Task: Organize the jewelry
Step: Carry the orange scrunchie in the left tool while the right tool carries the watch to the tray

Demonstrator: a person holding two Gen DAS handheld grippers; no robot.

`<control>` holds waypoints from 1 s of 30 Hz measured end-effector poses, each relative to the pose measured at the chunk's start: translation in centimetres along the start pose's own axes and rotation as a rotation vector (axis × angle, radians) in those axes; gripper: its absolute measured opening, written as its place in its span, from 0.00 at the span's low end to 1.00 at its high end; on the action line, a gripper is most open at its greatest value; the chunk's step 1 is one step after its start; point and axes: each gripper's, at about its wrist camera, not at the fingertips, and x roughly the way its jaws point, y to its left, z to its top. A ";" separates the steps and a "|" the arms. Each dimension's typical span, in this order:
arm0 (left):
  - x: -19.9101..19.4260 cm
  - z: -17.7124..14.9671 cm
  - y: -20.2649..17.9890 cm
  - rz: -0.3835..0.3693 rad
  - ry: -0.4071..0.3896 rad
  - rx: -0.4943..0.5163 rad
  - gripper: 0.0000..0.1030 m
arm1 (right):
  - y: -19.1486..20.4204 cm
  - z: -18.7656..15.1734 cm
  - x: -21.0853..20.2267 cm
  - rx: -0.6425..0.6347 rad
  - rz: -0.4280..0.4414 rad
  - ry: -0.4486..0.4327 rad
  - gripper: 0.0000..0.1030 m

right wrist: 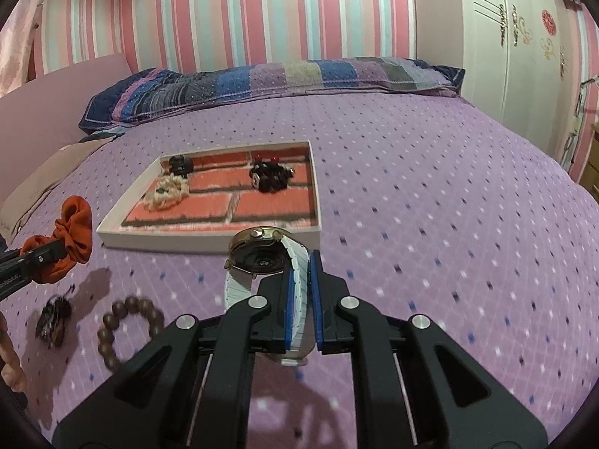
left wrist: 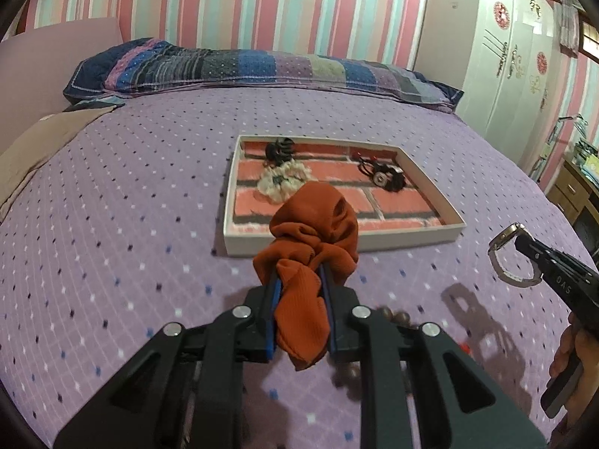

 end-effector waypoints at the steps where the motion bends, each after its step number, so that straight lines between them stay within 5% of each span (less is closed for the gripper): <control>1: 0.4 0.6 0.1 0.008 -0.002 -0.002 0.19 | 0.3 0.7 0.5 -0.007 -0.001 -0.002 0.09; 16: 10.4 7.4 0.0 0.023 0.107 -0.016 0.19 | 3.4 8.8 11.8 -0.038 -0.023 0.066 0.09; 30: 17.2 7.8 0.8 0.068 0.197 -0.019 0.19 | 3.0 8.6 18.4 -0.061 -0.091 0.138 0.09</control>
